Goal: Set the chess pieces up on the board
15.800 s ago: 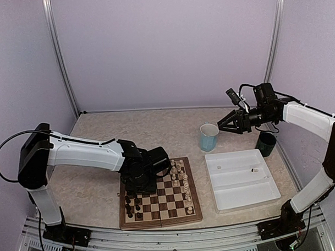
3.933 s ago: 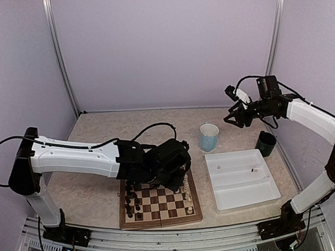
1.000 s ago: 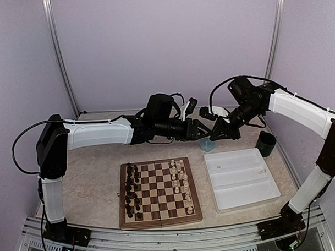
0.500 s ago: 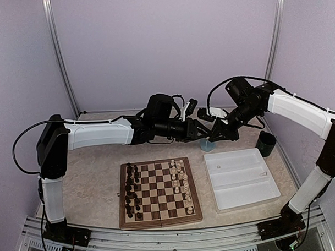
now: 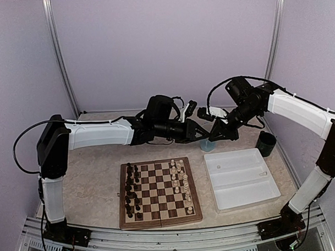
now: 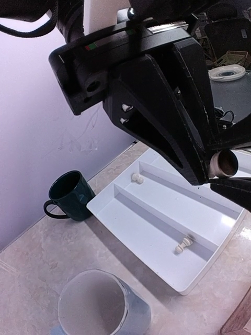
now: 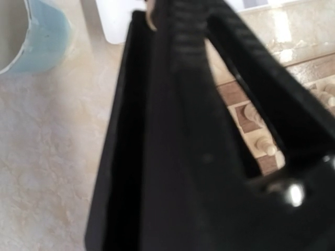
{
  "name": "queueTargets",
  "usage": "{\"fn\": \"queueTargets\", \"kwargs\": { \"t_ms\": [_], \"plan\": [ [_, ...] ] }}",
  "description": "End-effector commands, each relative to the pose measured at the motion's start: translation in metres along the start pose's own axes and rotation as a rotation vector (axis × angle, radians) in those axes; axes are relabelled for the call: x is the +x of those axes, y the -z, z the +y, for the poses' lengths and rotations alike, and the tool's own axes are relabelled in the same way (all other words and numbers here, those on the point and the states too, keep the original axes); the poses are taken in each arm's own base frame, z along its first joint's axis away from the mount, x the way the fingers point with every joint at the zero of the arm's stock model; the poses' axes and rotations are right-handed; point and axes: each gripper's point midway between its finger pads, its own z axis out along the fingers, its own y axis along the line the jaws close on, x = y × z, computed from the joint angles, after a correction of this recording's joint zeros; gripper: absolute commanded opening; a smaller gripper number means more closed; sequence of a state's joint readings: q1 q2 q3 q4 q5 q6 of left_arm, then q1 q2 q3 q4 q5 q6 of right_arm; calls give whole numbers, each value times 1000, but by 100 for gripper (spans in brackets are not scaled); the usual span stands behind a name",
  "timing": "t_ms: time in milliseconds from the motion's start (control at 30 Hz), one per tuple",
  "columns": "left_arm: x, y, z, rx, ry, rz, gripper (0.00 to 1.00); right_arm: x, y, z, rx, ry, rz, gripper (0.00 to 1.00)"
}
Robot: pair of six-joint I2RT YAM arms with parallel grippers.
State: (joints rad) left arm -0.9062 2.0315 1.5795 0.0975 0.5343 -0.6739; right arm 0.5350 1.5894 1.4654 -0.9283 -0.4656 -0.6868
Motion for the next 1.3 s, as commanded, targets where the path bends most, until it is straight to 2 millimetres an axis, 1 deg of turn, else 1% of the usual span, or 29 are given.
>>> {"fn": "queueTargets", "kwargs": {
  "t_ms": [0, 67, 167, 200, 267, 333, 367, 400, 467, 533, 567, 600, 633, 700, 767, 867, 1067, 1267],
  "plan": [
    [4, -4, 3, 23, -11, 9, 14, -17, 11, 1, 22, 44, -38, 11],
    [3, -4, 4, 26, -11, 6, 11, -20, 15, -1, 40, 52, -46, 12],
    [-4, -2, 2, 37, -27, -19, 8, -28, 25, -5, 79, 62, -72, 20],
    [-7, 0, 0, 43, -34, -30, 8, -31, 29, -7, 97, 61, -81, 25],
    [-17, 5, -6, 54, -54, -63, 7, -39, 43, -17, 144, 37, -124, 39],
    [-29, 11, -13, 64, -75, -110, 7, -50, 64, -30, 180, -14, -216, 52],
    [-36, 15, -16, 70, -86, -141, 7, -54, 77, -39, 191, -55, -271, 55],
    [-43, 21, -20, 79, -97, -174, 7, -58, 89, -46, 177, -104, -336, 56],
    [-57, 30, -29, 96, -118, -248, 7, -61, 113, -61, 102, -228, -476, 56],
    [-71, 40, -38, 117, -140, -329, 7, -57, 130, -73, -12, -368, -608, 55],
    [-76, 43, -42, 124, -148, -363, 7, -57, 136, -78, -76, -407, -676, 54],
    [-83, 47, -46, 133, -157, -397, 8, -55, 137, -79, -147, -464, -719, 53],
    [-88, 50, -49, 137, -163, -425, 7, -49, 129, -76, -237, -559, -732, 52],
    [-96, 53, -52, 138, -171, -466, 7, -47, 121, -72, -346, -612, -753, 51],
    [-101, 53, -52, 138, -172, -485, 7, -45, 112, -66, -417, -651, -749, 51],
    [-103, 45, -52, 155, -167, -475, 7, -47, 99, -61, -454, -675, -729, 51],
    [-99, 34, -54, 176, -154, -460, 7, -57, 87, -55, -497, -657, -716, 50],
    [-98, 31, -53, 177, -151, -454, 7, -62, 79, -49, -540, -654, -705, 47]
  ]
}}
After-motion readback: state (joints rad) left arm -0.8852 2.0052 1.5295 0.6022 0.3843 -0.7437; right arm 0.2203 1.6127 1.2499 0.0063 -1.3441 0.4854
